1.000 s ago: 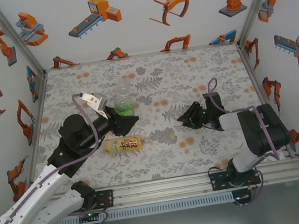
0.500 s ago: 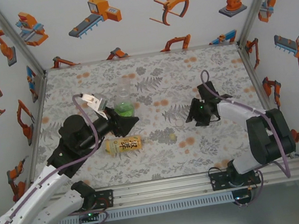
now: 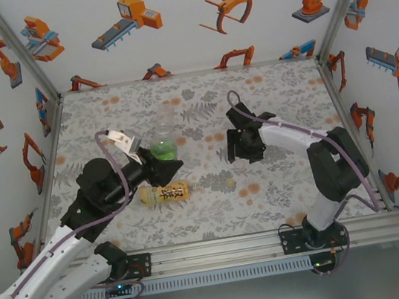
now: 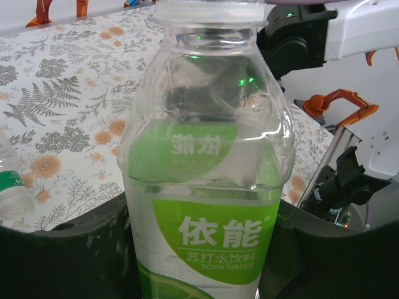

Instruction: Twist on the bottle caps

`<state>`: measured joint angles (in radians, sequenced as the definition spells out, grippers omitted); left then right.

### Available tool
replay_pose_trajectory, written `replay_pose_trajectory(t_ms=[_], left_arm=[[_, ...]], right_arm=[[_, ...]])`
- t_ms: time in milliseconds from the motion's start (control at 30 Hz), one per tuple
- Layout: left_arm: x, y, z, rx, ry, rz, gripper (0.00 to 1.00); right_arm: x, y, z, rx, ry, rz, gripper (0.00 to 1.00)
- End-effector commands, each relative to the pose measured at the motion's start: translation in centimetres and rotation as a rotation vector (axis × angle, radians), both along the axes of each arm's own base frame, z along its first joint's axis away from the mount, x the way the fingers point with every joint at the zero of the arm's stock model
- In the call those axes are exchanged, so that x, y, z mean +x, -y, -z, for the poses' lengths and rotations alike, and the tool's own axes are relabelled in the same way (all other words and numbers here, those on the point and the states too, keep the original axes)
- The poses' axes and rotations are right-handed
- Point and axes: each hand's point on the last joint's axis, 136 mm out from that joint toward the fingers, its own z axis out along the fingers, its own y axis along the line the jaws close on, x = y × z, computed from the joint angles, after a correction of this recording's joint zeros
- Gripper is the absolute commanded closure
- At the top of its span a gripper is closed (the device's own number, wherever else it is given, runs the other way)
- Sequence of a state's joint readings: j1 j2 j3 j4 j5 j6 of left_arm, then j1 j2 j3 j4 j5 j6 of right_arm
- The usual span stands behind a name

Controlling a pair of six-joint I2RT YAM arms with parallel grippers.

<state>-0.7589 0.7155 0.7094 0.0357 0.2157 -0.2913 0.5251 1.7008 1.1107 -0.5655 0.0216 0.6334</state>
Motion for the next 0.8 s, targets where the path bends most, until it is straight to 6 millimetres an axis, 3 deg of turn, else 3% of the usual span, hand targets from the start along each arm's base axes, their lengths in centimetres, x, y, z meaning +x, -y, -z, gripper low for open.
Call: replay_pose_trajectory(t_ms=[0,767], left_arm=[[-0.2,-0.4,-0.2,0.003,0.031,-0.010,1.00],[-0.1,-0.3,0.0,0.013,0.035,-0.009,1.00]], right_arm=[[0.4,0.2,0.2,-0.056,-0.007,-0.004,0.38],[0.7,-0.4,2.7,-0.122,-0.051,-0.051,0.48]])
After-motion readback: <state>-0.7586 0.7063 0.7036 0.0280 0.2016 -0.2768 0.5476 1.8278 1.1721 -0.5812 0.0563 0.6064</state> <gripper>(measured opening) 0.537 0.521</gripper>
